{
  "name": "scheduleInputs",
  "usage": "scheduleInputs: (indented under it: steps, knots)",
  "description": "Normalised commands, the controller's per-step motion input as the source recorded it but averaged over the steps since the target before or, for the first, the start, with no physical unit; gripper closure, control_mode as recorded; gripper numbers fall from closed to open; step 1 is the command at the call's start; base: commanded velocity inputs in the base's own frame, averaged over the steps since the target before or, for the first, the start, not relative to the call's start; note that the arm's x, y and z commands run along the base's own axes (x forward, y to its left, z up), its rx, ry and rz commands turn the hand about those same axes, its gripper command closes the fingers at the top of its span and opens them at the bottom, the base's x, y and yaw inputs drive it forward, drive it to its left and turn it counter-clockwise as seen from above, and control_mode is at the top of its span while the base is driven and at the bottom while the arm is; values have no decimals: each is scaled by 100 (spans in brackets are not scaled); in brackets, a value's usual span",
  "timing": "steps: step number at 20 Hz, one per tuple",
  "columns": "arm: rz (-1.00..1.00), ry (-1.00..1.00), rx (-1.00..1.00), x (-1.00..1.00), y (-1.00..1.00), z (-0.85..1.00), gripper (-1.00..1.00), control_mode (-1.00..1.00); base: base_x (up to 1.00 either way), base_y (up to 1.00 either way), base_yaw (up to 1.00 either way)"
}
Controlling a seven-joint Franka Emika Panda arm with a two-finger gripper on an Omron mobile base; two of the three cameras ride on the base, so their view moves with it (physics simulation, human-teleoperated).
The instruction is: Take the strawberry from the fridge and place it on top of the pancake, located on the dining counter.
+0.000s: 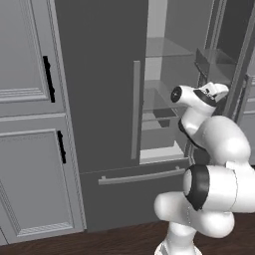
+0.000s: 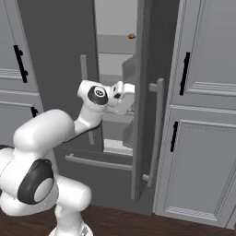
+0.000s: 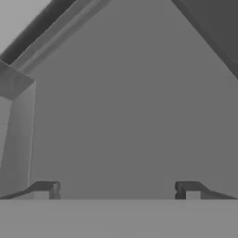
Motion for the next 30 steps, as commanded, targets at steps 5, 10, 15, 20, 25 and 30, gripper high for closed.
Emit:
scheduleInputs:
  steps: [5,10,15,20,25,30]
  knots:
    - [-5,0,6,2,-100,0,-100,-100,0,0,0]
    - [3,1,4,8,-66,-17,-100,-100,0,0,0]
    - [4,0,0,-8,11,-3,-100,-100,0,0,0]
    - [0,0,9,-23,69,0,-100,-100,0,0,0]
    - [11,-2,21,-26,71,-6,-100,-100,0,0,0]
    - [19,-9,28,-31,71,-4,-100,-100,0,0,0]
